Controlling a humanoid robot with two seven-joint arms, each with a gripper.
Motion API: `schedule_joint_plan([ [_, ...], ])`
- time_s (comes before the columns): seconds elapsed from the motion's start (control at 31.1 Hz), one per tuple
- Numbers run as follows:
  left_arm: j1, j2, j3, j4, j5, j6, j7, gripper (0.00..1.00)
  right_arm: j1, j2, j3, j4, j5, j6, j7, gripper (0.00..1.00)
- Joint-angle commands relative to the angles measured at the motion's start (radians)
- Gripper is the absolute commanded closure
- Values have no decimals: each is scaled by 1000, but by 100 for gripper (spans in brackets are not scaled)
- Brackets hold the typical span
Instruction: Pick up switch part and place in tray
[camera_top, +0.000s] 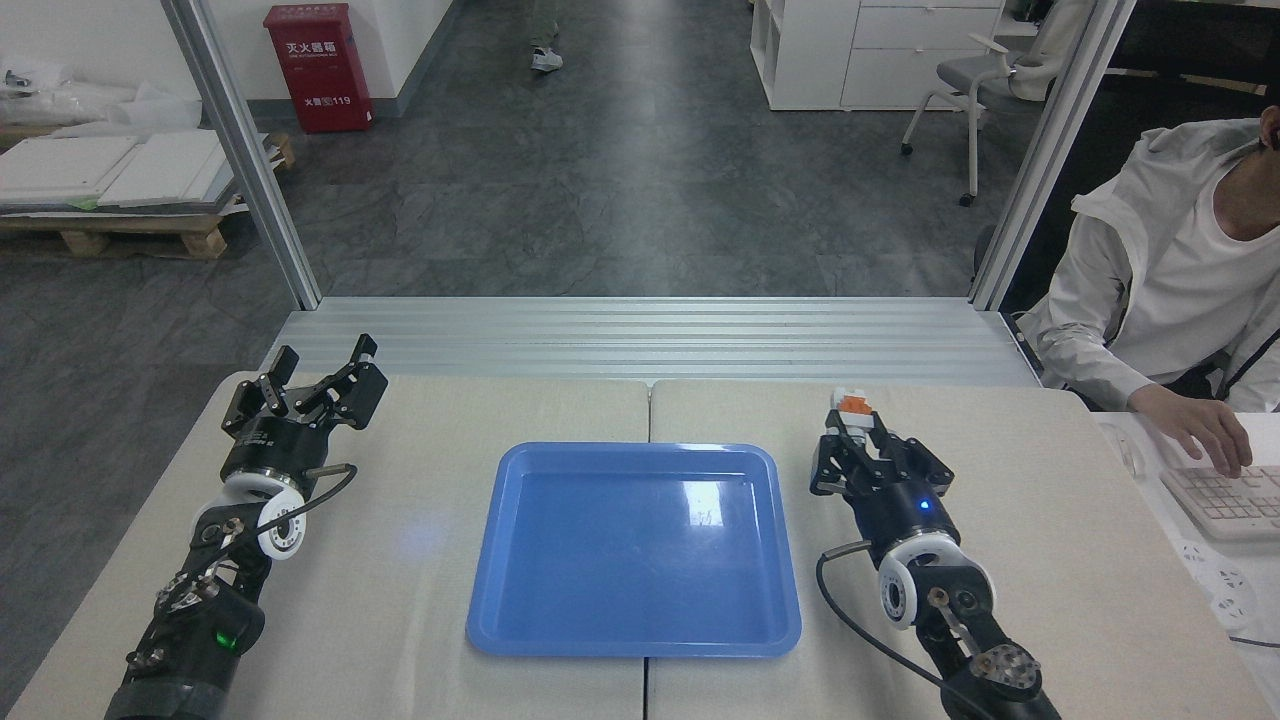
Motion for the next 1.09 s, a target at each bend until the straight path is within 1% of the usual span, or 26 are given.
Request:
schedule_joint_plan([
  [0.0, 0, 0, 0, 0, 0, 0, 1, 0, -31, 133, 123, -29, 138, 2, 101, 68],
  [0.13, 0, 0, 0, 0, 0, 0, 1, 0, -22, 224, 171, -17, 215, 25, 181, 67],
  [0.19, 0, 0, 0, 0, 0, 0, 1, 0, -19, 259, 201, 14, 258, 69, 226, 67],
  [0.32, 0, 0, 0, 0, 0, 0, 1, 0, -4, 270, 214, 84, 308, 105, 278, 66],
  [0.45, 0, 0, 0, 0, 0, 0, 1, 0, 21, 267, 214, 120, 313, 114, 296, 65],
  [0.61, 0, 0, 0, 0, 0, 0, 1, 0, 47, 258, 214, 123, 313, 114, 301, 63],
  [0.71, 0, 0, 0, 0, 0, 0, 1, 0, 53, 259, 212, 123, 311, 117, 303, 55],
  [0.84, 0, 0, 0, 0, 0, 0, 1, 0, 56, 258, 209, 121, 302, 123, 301, 34],
  [0.93, 0, 0, 0, 0, 0, 0, 1, 0, 58, 259, 202, 117, 295, 123, 293, 8],
  [0.96, 0, 0, 0, 0, 0, 0, 1, 0, 58, 261, 199, 112, 290, 123, 289, 3],
  [1.06, 0, 0, 0, 0, 0, 0, 1, 0, 52, 268, 180, 92, 249, 123, 237, 2],
])
